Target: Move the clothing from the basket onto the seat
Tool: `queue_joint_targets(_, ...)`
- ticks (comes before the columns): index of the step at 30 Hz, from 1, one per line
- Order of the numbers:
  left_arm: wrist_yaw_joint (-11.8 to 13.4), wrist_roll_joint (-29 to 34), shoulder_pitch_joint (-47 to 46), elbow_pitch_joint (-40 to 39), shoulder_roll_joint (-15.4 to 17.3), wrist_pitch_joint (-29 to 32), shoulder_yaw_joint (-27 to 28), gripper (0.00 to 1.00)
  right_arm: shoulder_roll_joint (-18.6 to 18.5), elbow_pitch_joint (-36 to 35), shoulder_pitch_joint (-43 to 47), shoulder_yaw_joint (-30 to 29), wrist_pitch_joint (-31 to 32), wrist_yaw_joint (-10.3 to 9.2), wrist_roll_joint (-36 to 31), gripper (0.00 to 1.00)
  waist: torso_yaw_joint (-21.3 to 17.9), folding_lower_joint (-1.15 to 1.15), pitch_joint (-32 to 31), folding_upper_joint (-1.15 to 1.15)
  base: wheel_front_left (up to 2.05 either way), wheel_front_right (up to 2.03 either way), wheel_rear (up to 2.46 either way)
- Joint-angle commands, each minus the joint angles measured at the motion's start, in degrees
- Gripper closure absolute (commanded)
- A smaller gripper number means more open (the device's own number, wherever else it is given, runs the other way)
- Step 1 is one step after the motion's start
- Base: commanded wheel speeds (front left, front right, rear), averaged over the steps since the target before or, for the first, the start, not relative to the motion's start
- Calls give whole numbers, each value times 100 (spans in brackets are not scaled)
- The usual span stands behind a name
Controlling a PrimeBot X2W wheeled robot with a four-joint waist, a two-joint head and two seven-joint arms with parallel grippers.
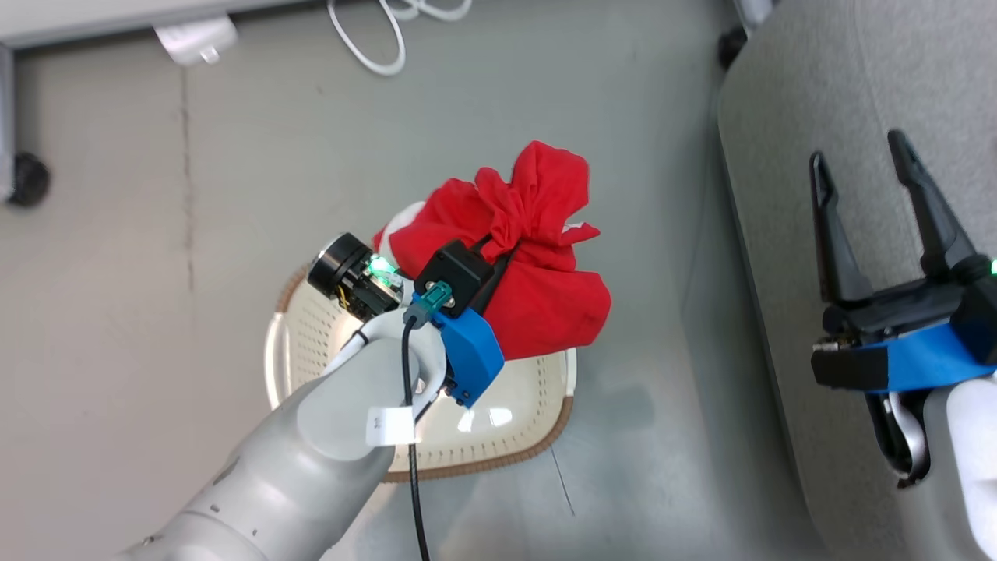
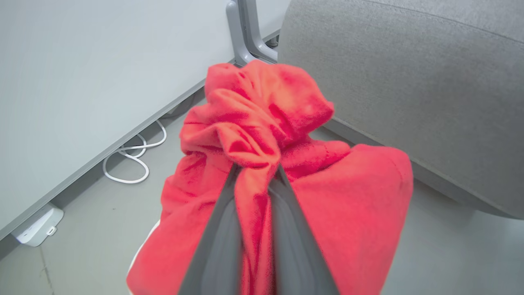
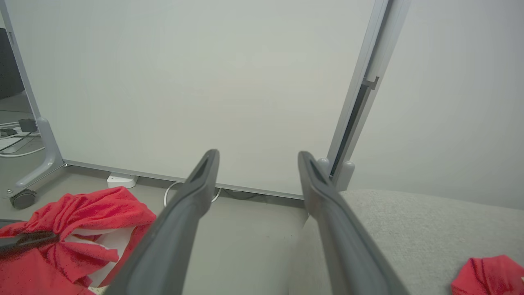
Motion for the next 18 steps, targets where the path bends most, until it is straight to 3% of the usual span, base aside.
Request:
queue_joint_targets(1, 30, 37, 103, -89, 51, -25, 86, 100, -26, 22, 88, -6, -3, 1, -23, 0, 131, 1, -344, -1, 0, 0, 0)
queue_joint_targets(18, 72, 438, 966, -1486, 176, -22, 1071, 100, 169, 334, 992, -48, -3, 1, 42, 0, 336, 1, -1781, -1, 0, 0, 0)
